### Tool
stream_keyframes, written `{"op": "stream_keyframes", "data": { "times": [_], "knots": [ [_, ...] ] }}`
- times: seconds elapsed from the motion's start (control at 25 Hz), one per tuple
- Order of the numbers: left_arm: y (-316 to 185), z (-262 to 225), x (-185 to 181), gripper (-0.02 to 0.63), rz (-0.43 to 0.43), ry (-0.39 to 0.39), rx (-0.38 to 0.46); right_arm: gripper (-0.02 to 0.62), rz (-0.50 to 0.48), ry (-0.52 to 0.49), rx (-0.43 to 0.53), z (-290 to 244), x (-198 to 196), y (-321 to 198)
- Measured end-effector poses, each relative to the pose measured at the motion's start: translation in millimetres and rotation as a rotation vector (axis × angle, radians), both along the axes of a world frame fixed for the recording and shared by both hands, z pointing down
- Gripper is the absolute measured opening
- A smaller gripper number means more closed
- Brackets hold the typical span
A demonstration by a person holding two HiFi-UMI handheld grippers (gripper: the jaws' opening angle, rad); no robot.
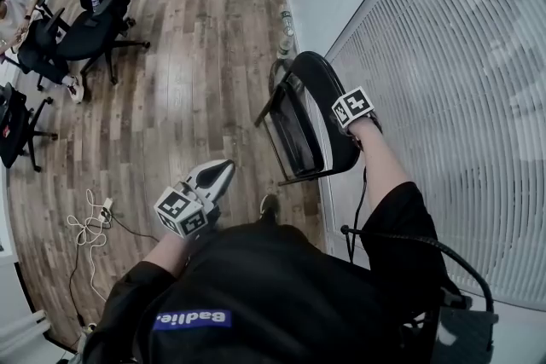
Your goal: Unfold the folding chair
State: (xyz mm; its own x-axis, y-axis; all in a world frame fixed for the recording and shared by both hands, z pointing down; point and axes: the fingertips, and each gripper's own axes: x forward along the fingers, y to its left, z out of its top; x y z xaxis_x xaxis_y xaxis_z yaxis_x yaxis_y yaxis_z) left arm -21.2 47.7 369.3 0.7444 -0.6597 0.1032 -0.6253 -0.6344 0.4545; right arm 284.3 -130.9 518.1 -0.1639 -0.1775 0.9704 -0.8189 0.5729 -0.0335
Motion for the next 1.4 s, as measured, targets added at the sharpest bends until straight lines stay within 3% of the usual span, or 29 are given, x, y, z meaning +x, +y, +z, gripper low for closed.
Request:
{"op": "stream_keyframes", "data": {
  "times": [0.64,1.4],
  "knots": [
    [-35.2,18.9,34.8,0.006,0.001,-0.039,-0.032,0.094,-0.003,0.005,0.0,-6.9,-4.0,0.1],
    [-77.9,63.7,91.0,0.007,0.065,-0.002,-0.113,0.092,-0.012,-0.002,-0.006,-7.4,-8.6,-5.6]
  ]
}}
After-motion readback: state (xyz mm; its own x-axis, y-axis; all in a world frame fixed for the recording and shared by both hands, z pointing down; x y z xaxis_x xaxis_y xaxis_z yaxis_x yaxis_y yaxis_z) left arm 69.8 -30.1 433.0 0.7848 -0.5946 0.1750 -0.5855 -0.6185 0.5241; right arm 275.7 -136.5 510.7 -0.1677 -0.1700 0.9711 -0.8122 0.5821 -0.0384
